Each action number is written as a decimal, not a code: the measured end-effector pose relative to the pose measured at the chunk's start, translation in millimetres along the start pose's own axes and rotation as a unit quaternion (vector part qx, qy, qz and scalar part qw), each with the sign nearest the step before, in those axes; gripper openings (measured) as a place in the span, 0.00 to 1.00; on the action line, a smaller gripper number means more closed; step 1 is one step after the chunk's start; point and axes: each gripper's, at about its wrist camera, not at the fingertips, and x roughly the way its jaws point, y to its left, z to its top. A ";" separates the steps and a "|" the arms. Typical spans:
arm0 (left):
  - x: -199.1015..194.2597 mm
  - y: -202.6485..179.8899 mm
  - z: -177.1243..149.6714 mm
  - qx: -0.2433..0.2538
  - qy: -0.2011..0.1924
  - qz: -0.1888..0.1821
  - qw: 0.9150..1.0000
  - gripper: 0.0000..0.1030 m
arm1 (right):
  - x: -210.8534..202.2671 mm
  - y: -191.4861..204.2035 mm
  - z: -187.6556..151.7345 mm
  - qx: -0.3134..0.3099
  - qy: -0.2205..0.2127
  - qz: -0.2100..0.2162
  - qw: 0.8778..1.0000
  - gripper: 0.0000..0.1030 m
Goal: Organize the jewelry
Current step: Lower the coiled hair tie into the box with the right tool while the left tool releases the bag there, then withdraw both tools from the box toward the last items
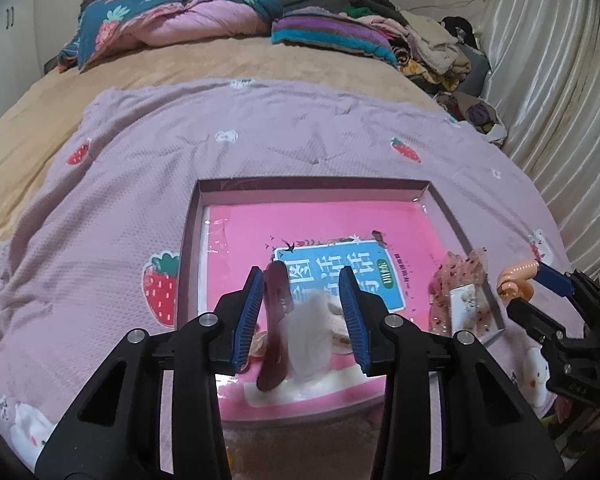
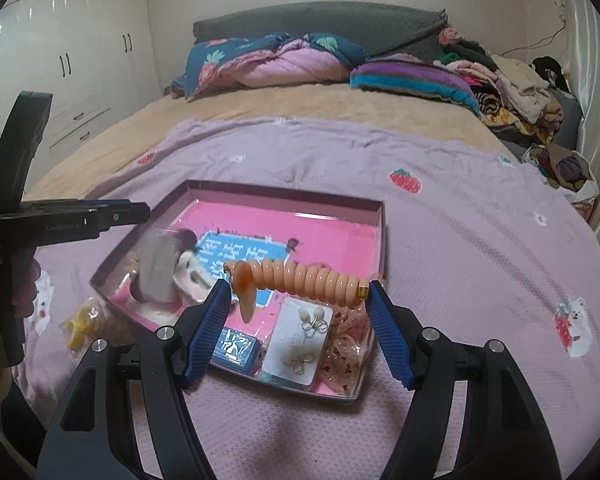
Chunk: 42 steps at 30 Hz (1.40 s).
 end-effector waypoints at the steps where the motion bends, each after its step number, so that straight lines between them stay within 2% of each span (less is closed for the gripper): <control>1: 5.0 1.6 -0.7 -0.002 0.006 0.001 1.000 0.28 | 5.2 0.7 -1.3 -0.001 0.005 0.001 1.000 0.66; 9: 23.3 9.9 -12.0 -0.003 0.032 0.006 0.999 0.28 | 47.6 15.0 -15.4 -0.013 0.050 0.018 0.998 0.66; 13: 25.6 13.7 -18.0 -0.005 0.039 0.008 0.999 0.28 | 57.4 23.9 -19.2 -0.020 0.056 0.024 0.998 0.66; 21: 28.3 19.5 -24.5 -0.012 0.045 0.012 0.999 0.28 | 60.4 42.5 -19.8 -0.048 0.059 0.036 0.996 0.70; 25: 25.1 19.3 -26.1 -0.011 0.044 0.013 0.999 0.28 | 54.0 42.2 -20.8 -0.038 0.056 0.038 0.997 0.82; 31: 14.7 18.1 -25.9 -0.013 0.037 0.014 0.999 0.28 | 38.6 36.5 -22.4 -0.023 0.048 0.033 0.998 0.86; 36: -2.5 16.1 -24.4 -0.016 0.023 0.012 1.000 0.43 | 14.5 28.3 -22.4 -0.006 0.026 0.024 0.999 0.91; 38: -10.3 14.7 -24.0 -0.019 0.017 0.013 1.000 0.55 | 6.0 26.2 -22.4 -0.005 0.018 0.017 1.000 0.92; 40: -20.0 13.6 -23.8 -0.021 0.009 0.012 1.000 0.59 | -6.1 22.9 -21.5 -0.002 0.005 0.009 1.000 0.94; 42: -27.6 12.4 -23.1 -0.021 0.003 0.014 1.000 0.67 | -16.7 19.7 -20.5 0.005 -0.006 0.005 1.000 0.95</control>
